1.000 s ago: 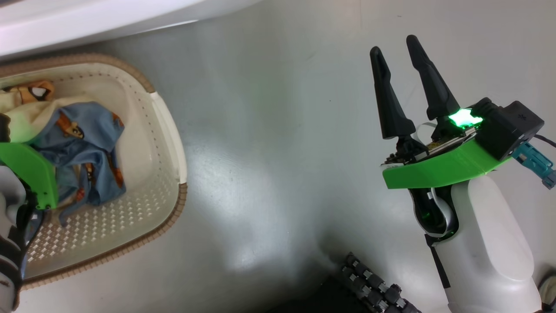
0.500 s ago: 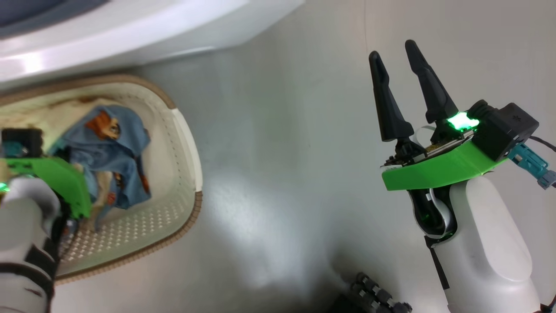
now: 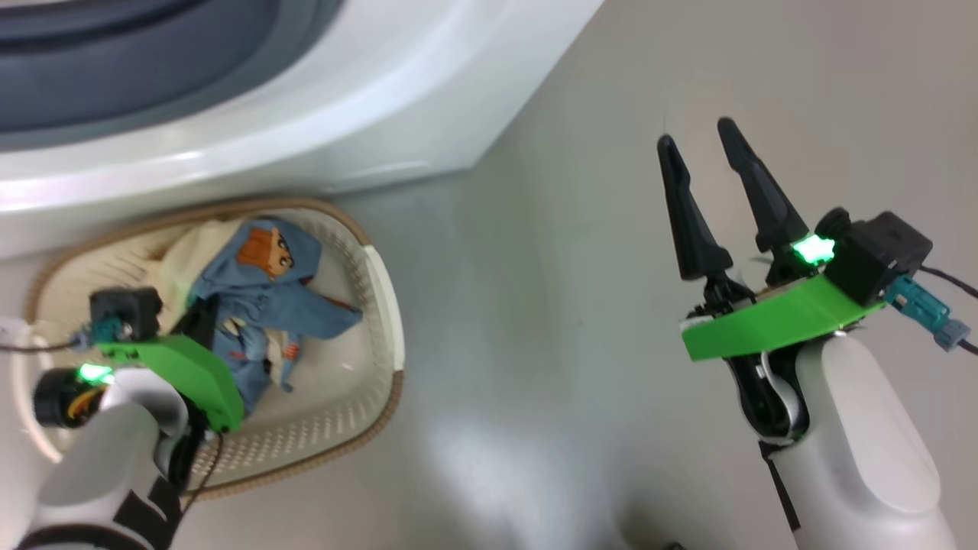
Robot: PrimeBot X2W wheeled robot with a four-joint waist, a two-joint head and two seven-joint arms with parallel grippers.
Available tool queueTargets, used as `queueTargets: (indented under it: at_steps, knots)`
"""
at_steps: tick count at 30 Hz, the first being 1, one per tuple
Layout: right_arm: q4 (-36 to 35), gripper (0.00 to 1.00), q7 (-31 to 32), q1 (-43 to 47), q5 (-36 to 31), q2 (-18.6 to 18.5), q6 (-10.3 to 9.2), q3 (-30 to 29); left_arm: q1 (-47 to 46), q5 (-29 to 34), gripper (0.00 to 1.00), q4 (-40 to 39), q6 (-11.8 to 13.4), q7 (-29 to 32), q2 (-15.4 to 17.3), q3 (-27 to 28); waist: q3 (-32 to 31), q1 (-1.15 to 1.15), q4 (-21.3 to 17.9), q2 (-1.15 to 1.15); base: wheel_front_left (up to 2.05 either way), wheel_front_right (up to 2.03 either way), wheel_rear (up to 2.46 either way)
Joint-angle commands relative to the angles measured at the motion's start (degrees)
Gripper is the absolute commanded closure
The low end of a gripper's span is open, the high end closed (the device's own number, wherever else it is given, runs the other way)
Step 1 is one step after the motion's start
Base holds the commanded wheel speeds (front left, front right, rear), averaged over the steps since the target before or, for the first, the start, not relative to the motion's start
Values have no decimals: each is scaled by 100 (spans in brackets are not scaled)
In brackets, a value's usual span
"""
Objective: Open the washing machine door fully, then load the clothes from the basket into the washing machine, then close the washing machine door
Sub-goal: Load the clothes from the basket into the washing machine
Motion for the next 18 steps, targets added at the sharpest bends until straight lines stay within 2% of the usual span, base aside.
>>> queueTargets:
  at_steps: [1, 7, 12, 18]
  knots:
    - [-102, 0, -27, 254, -63, -42, 9, 84, 208, -86, 100, -172, -8, -96, 186, 89, -516, 0, 285, 0, 0, 0, 0]
    - [2, 0, -27, 474, -36, -183, 9, 70, 671, -359, 100, -935, -8, -124, 189, 202, -1096, 0, 494, 0, 0, 0, 0]
    - [69, 0, -27, 641, -1, -256, 9, 88, 1131, -236, 100, -1736, -7, -125, 173, 535, -1492, 0, 630, 0, 0, 0, 0]
    - [136, 0, -27, 857, 30, -361, 9, 78, 1831, 31, 100, -2822, 122, -126, 103, 1076, -1990, 0, 723, 0, 0, 0, 0]
